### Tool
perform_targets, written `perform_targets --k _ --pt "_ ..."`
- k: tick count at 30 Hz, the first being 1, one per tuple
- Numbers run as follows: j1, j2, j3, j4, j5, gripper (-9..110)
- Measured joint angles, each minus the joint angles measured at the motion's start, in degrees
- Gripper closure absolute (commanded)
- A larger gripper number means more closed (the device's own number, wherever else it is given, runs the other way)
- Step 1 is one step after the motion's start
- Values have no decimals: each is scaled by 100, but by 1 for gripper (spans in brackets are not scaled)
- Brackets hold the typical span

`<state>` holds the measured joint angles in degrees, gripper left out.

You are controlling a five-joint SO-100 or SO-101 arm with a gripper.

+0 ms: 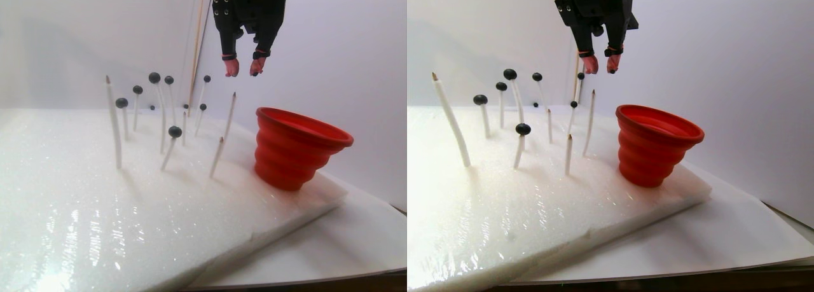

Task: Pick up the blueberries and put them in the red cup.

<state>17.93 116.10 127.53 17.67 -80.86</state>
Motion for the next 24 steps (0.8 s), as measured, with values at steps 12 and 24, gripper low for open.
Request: perform_targets --k 12,24 --pt "-290 0 0 26 255 88" --pt "-563 0 0 -272 387 88"
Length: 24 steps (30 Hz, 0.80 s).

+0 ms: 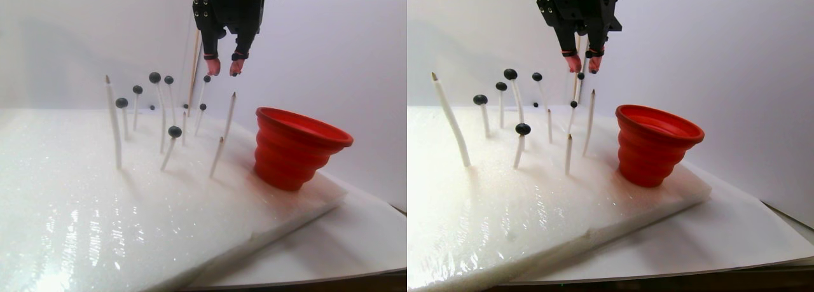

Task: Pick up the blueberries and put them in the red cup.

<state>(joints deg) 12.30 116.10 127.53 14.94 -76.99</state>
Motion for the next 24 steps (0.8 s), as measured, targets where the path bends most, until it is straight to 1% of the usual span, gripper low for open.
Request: perform_targets --k 15,24 --pt "-202 -413 0 -589 0 88" --pt "-308 -791 0 -1002 -193 88"
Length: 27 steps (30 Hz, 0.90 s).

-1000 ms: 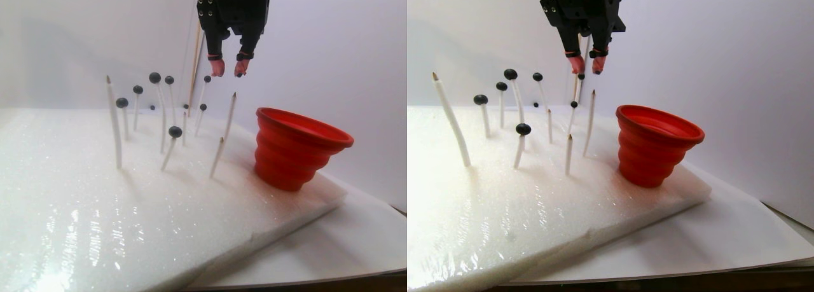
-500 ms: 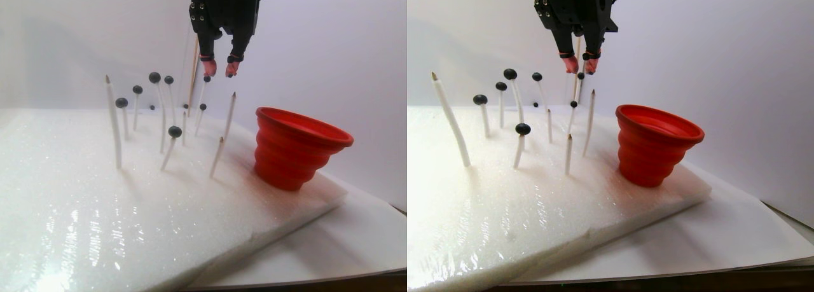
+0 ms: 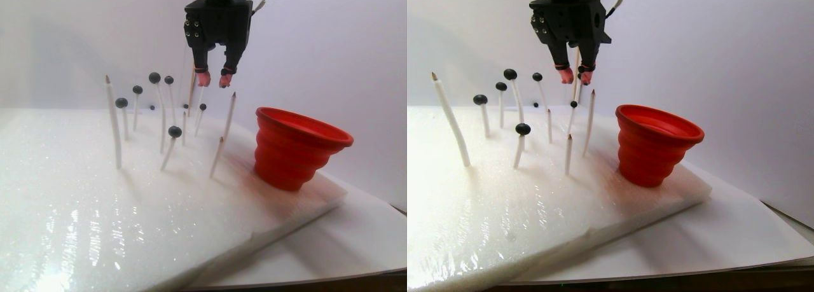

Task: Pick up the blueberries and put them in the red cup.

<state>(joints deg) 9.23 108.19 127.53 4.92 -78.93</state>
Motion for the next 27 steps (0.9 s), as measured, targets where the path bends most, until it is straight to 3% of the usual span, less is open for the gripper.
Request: perform_targets --k 27 --pt "-237 -1011 -123 -905 -141 88"
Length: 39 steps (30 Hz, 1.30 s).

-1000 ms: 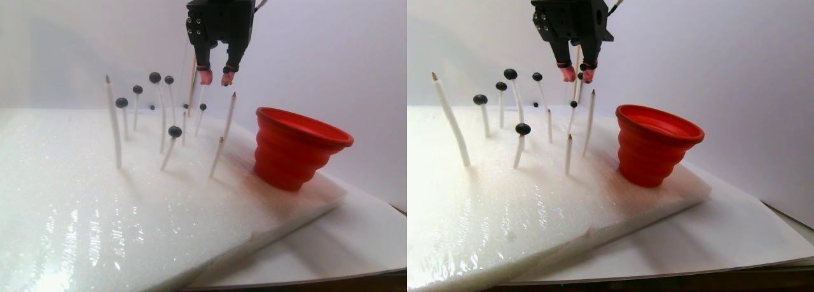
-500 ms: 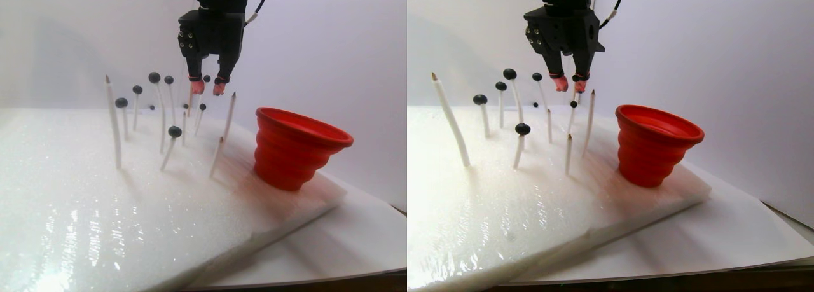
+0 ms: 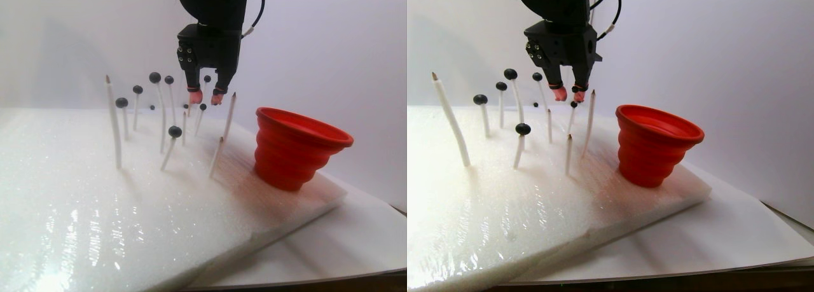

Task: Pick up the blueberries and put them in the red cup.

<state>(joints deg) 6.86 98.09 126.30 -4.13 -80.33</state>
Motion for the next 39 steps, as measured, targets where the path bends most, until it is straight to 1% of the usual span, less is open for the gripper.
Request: perform_targets --k 16,28,39 --pt "-53 -422 -501 -237 -44 87" --pt "-141 -492 -536 -404 -53 86" --pt "-141 -1055 -738 -1011 -220 85"
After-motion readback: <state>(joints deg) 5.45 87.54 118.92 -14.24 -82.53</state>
